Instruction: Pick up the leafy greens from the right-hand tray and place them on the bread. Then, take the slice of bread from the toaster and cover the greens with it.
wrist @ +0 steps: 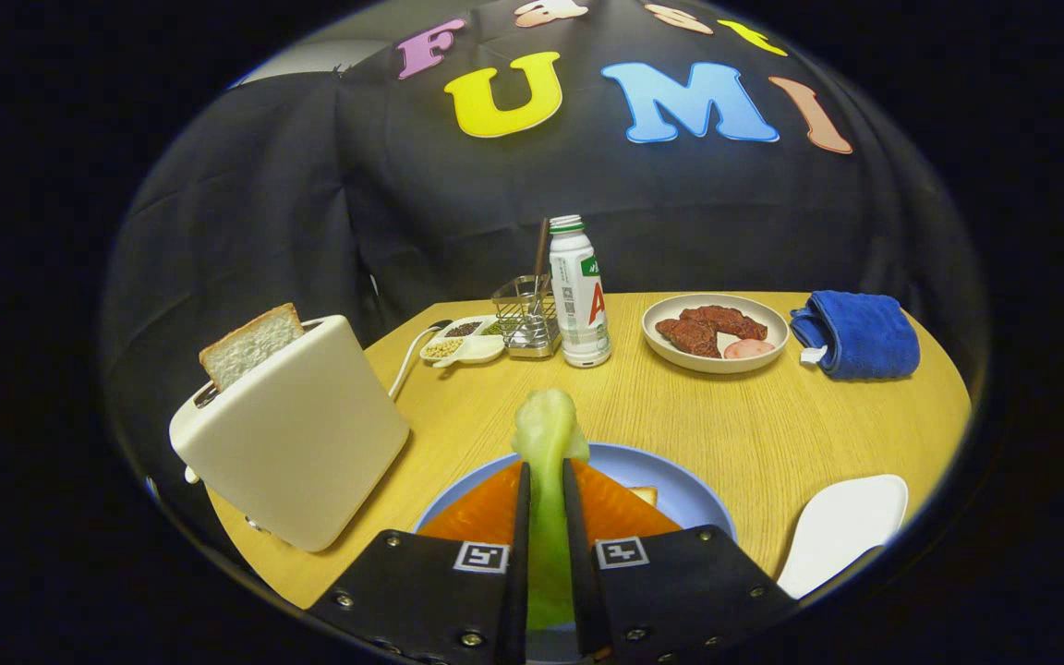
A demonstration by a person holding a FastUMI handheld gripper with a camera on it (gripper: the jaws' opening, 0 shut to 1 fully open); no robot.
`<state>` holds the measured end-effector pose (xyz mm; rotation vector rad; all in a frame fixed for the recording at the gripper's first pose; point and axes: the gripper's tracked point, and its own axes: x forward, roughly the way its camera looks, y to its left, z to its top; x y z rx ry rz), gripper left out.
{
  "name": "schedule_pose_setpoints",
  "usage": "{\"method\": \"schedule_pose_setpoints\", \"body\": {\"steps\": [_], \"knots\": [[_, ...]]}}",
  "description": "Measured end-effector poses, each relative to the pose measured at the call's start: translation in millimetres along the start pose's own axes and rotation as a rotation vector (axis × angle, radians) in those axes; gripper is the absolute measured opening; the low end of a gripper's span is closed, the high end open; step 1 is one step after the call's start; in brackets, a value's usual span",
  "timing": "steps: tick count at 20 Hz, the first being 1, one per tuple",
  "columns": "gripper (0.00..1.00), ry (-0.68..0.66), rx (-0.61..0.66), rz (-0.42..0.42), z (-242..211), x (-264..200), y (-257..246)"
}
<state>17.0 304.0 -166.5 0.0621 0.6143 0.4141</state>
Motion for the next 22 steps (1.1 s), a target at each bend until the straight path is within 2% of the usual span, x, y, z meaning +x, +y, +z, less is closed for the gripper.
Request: {"method": "schedule_pose_setpoints", "body": {"steps": [1,3,10,16,19,22], "knots": [[0.23,0.005,0.000,0.004,-1,0,1],[0.66,0.006,-0.003,-0.001,-2,1,0],[0.67,-0.050,-0.001,-0.008,12,-10,5],[0.67,-0.151,-0.021,-0.008,45,-30,25],[0.67,-0.241,-0.065,0.010,68,-46,56],[0.67,-0.304,-0.109,0.069,83,-60,103]]}}
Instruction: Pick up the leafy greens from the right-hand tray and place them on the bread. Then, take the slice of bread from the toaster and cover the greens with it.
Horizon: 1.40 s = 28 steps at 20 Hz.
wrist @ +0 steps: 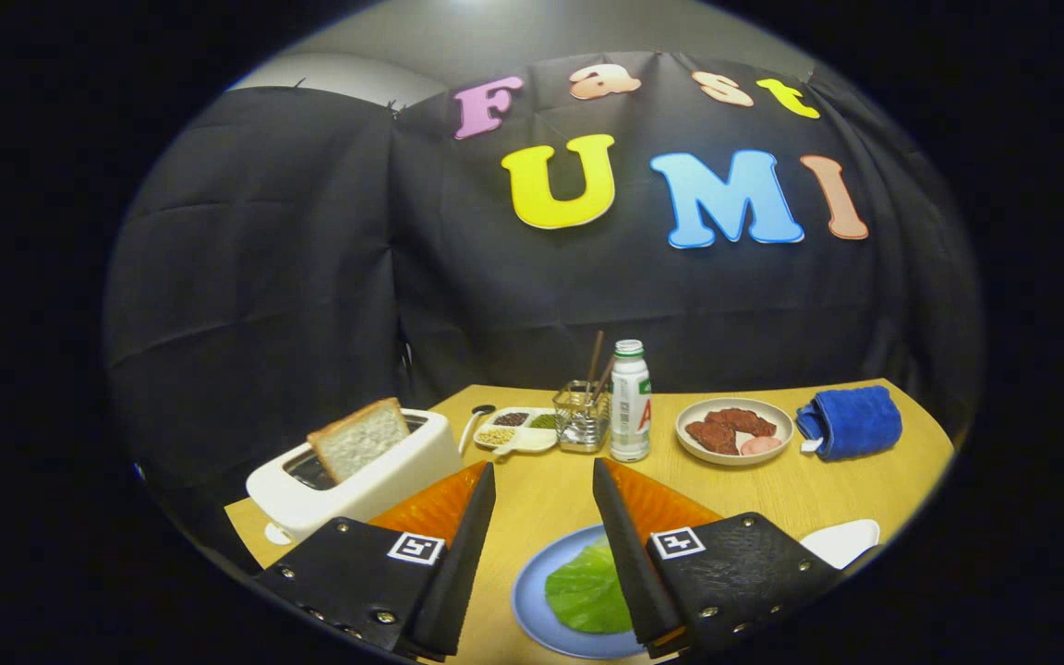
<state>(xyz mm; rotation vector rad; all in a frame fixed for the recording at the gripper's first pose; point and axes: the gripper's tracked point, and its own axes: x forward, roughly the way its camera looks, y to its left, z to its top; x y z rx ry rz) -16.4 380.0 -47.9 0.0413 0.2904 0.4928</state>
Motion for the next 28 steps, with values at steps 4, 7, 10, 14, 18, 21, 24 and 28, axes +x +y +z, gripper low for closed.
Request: {"method": "schedule_pose_setpoints", "body": {"steps": [4,7,10,14,18,21,24,28], "knots": [[0.67,-0.038,-0.035,0.084,12,2,60],[0.67,-0.027,-0.051,0.152,5,8,104],[0.67,-0.004,-0.091,0.182,-11,19,133],[0.67,0.024,-0.105,0.188,-28,33,148],[0.67,0.022,-0.100,0.164,-29,47,149],[0.67,0.016,-0.116,0.144,-28,55,149],[0.53,0.019,-0.133,0.132,-32,60,150],[0.31,0.003,-0.150,0.091,-31,65,140]]}}
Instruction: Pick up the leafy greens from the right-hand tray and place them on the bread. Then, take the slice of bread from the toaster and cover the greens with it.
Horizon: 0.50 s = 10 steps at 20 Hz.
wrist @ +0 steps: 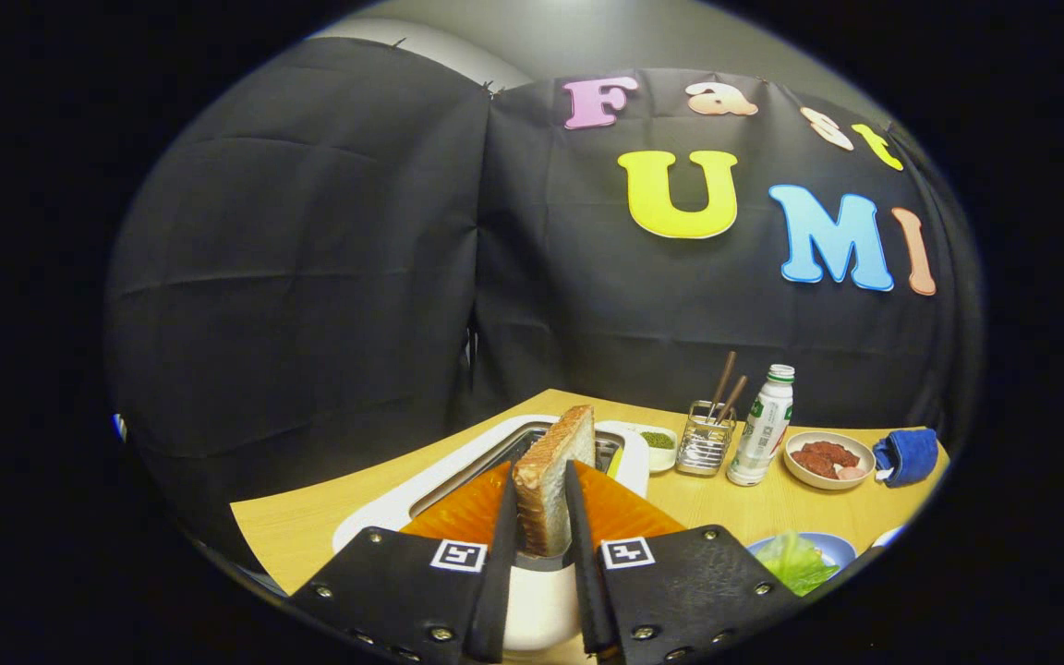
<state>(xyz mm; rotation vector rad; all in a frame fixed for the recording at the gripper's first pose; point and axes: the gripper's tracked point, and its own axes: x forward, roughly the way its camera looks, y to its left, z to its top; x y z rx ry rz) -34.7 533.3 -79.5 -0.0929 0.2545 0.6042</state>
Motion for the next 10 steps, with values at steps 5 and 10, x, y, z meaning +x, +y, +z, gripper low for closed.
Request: {"method": "schedule_pose_setpoints", "body": {"steps": [5,10], "knots": [[0.01,-0.031,0.039,-0.012,6,-4,-12],[0.01,-0.060,0.063,-0.002,16,-7,-13]]}}
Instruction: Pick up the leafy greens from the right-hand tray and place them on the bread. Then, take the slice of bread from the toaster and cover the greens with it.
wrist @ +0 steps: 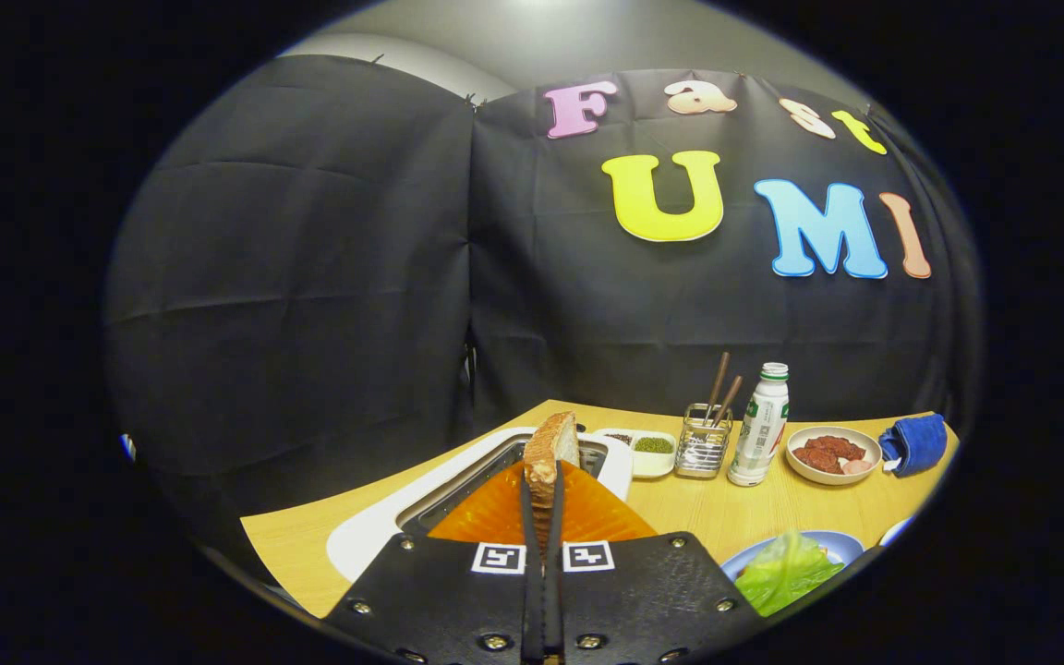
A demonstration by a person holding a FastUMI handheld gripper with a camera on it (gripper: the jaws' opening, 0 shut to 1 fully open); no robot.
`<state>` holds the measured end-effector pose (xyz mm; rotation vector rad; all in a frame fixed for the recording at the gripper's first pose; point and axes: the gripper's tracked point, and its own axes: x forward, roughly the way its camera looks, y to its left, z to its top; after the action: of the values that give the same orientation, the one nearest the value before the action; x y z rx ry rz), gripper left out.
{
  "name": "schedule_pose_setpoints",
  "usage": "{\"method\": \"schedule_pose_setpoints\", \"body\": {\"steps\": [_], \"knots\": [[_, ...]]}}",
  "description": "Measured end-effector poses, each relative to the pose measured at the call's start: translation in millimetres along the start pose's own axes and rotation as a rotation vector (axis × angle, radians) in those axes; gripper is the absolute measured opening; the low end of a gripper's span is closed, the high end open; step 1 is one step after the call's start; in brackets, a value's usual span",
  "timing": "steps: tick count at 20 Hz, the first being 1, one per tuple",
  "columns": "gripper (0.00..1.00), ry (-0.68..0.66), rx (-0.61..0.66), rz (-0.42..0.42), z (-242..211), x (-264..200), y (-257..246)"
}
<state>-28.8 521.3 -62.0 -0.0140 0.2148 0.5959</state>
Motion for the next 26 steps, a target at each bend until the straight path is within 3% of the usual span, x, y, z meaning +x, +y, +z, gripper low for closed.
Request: {"method": "schedule_pose_setpoints", "body": {"steps": [13,19,26], "knots": [[0.01,-0.191,0.112,-0.001,83,-44,-35],[0.00,-0.199,0.082,-0.069,73,-64,-80],[0.01,-0.127,0.062,-0.201,31,-81,-159]]}}
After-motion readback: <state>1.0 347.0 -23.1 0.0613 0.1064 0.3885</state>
